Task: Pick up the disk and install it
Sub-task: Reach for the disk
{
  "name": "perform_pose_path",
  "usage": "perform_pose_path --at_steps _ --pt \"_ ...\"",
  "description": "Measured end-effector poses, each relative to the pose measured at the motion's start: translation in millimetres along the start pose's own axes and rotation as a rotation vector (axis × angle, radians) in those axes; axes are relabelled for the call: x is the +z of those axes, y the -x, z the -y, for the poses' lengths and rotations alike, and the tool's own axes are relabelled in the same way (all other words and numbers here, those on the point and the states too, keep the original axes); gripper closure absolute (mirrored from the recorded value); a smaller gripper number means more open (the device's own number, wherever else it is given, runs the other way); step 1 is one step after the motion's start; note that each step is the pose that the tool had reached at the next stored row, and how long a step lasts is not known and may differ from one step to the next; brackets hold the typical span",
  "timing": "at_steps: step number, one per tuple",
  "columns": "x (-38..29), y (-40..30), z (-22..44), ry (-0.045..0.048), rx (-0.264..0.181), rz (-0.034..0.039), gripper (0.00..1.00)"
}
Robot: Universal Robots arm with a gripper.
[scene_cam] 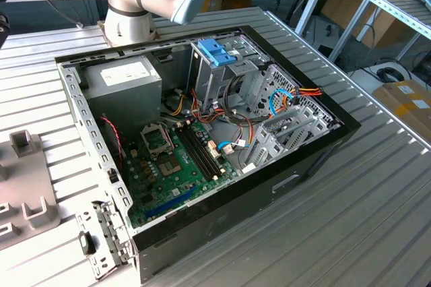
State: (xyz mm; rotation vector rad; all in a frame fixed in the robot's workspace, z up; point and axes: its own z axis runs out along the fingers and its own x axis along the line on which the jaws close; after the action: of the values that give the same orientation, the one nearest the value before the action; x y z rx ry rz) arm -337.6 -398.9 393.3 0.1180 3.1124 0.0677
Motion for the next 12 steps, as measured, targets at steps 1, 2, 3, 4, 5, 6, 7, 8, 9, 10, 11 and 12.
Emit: perform_pose_path --at_steps 1,2,3,4,5,6,7,8,9,10,11,12 --pt "0.0 -0.5 0.0 0.0000 0.000 -0.0001 0.90" --pt "-0.1 -1.1 0.1 -0.0001 0.000 -0.0001 0.90" --pt "-0.1 -1.8 0.1 -0.0001 0.000 -0.0001 0.90" --pt "-0.1 -2.6 0.2 -0.0001 0.000 -0.0001 0.90" --pt "-0.1 -3.1 0.2 -0.0001 0.000 -0.0001 0.90" --pt "-0.1 -4.0 0.3 0.0000 0.000 -0.0001 0.90" --pt "-0.2 -4.5 0.3 -0.0001 0.000 -0.0001 0.90" --pt "-0.2 -5.5 0.4 -0.0001 0.000 -0.0001 0.90" --pt "-0.2 -6.3 0.5 0.0000 0.000 0.0000 0.90" --pt "-0.2 -6.9 0.5 0.0000 0.000 -0.0001 0.90" --pt "-0.3 -8.1 0.6 -0.0001 0.000 -0.0001 0.90" --pt "-0.3 -9.0 0.7 -0.0001 0.000 -0.0001 0.90"
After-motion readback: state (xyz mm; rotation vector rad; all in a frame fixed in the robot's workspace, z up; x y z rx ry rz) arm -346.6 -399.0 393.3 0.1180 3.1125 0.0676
